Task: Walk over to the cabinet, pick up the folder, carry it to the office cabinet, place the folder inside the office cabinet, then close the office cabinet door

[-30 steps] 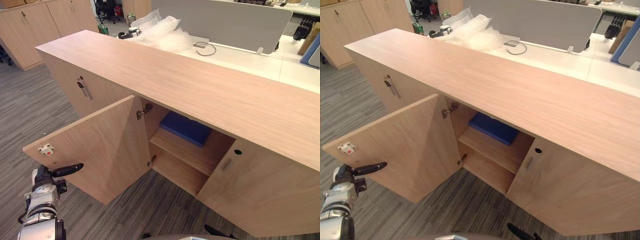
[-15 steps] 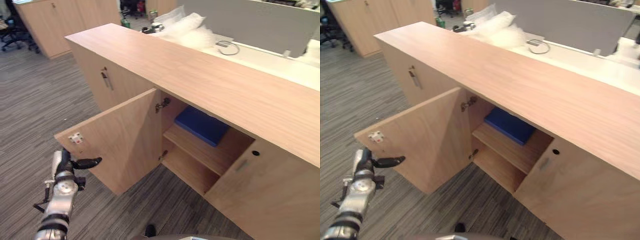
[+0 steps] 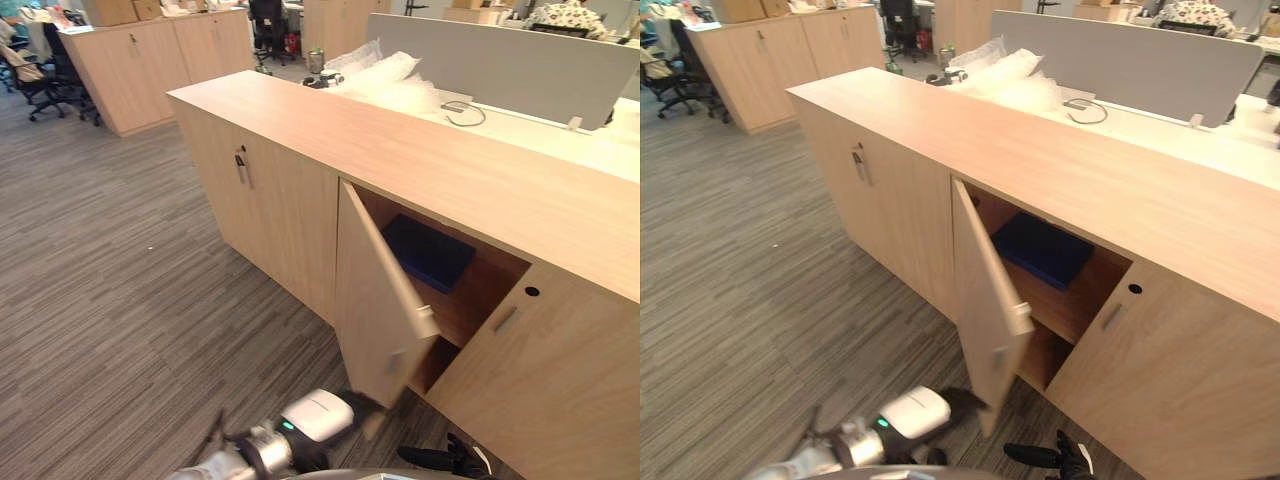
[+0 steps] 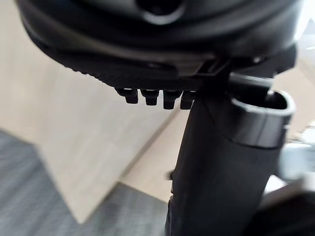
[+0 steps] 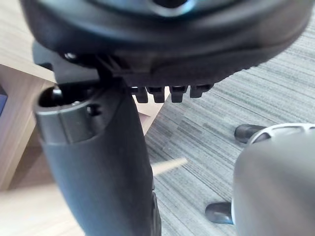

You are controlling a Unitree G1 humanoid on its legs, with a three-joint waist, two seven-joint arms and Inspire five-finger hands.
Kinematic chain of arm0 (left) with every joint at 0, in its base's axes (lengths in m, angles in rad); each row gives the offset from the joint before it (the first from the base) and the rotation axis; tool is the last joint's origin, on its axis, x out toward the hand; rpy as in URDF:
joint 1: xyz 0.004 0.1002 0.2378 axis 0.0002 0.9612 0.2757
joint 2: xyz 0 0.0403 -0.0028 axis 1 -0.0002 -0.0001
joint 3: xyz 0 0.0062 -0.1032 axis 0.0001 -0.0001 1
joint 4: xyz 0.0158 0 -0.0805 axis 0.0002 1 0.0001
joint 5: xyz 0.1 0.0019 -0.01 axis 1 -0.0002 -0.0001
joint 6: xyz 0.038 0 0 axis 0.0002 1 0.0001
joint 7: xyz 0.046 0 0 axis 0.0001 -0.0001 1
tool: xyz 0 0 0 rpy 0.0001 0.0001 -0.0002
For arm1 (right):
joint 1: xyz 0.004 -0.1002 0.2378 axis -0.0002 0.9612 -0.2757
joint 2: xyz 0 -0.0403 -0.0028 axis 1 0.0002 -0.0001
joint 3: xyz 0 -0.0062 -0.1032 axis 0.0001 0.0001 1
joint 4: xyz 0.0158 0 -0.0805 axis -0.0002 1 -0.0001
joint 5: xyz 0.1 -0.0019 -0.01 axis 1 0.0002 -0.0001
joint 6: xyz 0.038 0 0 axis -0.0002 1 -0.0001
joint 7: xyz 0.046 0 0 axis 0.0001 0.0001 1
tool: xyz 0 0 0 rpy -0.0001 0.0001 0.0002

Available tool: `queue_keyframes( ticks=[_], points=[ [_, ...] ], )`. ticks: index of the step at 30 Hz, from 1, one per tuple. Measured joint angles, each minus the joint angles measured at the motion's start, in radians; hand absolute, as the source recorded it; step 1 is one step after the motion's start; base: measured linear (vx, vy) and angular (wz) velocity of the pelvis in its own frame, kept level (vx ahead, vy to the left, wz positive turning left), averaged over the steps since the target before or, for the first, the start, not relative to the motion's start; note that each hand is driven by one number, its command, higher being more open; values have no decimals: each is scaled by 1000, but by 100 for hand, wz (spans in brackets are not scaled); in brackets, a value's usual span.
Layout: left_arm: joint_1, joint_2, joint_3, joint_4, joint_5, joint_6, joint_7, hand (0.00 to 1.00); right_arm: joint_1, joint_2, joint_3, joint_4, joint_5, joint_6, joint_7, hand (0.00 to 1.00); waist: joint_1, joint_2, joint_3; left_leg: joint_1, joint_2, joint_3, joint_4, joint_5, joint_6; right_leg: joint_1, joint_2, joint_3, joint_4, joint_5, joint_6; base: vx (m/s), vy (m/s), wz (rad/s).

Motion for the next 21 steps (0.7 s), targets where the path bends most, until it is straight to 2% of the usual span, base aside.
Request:
queue_keyframes(
  ticks=[3,5,8,11,13,15,16,17,18,19,20,21],
  points=[
    [-31,15,25,5,32,0,11,100,3,-1,1,16,-10,0,-18,100,-18,1,-1,0,-2,-1,0,0,0,8,6,-3,-11,0,-1,-53,0,3],
    [-30,12,25,5,34,-1,24,100,18,-8,1,22,-10,3,-23,100,-19,4,-1,-2,-6,-3,0,0,0,10,3,-5,-15,0,-1,-25,2,11],
    [-19,-31,21,33,57,-12,49,100,36,-14,0,40,-10,11,-36,100,-25,9,2,-7,-15,-10,0,0,0,10,-2,-5,-18,0,-1,-4,-6,13],
    [14,-180,90,200,88,-1,73,100,42,-9,-1,39,-3,13,-44,100,-32,4,1,-3,-18,1,0,0,0,10,-5,3,-19,1,-2,12,-23,-9],
    [61,-332,242,335,81,61,78,100,48,4,-9,37,20,13,-59,100,-35,-8,-5,0,-13,29,4,-2,2,5,-4,26,-19,6,-10,15,-42,-23],
    [73,-422,360,405,-21,109,83,100,52,13,-41,37,51,13,-62,100,-36,-16,1,-6,-4,50,31,-16,18,3,-2,37,-19,9,-14,28,-64,-32],
    [71,-489,484,454,-201,159,87,100,51,29,-84,37,72,17,-63,100,-34,-29,16,-42,16,80,129,-66,18,0,5,65,-19,23,-33,13,-84,-44],
    [68,-505,530,474,-290,178,90,100,51,32,-93,38,88,19,-63,100,-33,-31,18,-63,30,95,189,-100,11,-3,11,81,-18,30,-39,-8,-96,-80],
    [65,-526,620,516,-446,211,95,100,52,35,-119,39,100,24,-62,100,-28,-26,22,-112,75,123,333,-173,0,-9,31,118,-13,40,-37,15,-89,-92],
    [59,-531,684,560,-616,235,97,100,52,33,-143,39,114,27,-63,100,-26,-12,29,-150,117,110,454,-223,3,-11,56,154,-9,42,-35,56,-103,-94],
    [48,-530,706,585,-709,244,96,100,51,34,-162,39,121,31,-64,100,-26,-8,34,-166,122,72,495,-230,6,-13,67,168,-8,43,-36,88,-110,-81],
    [38,-528,754,622,-843,254,96,100,50,39,-175,38,133,36,-67,100,-25,-7,36,-190,117,-28,535,-232,3,-29,78,199,-5,47,-42,78,-101,-60]
  ],
)
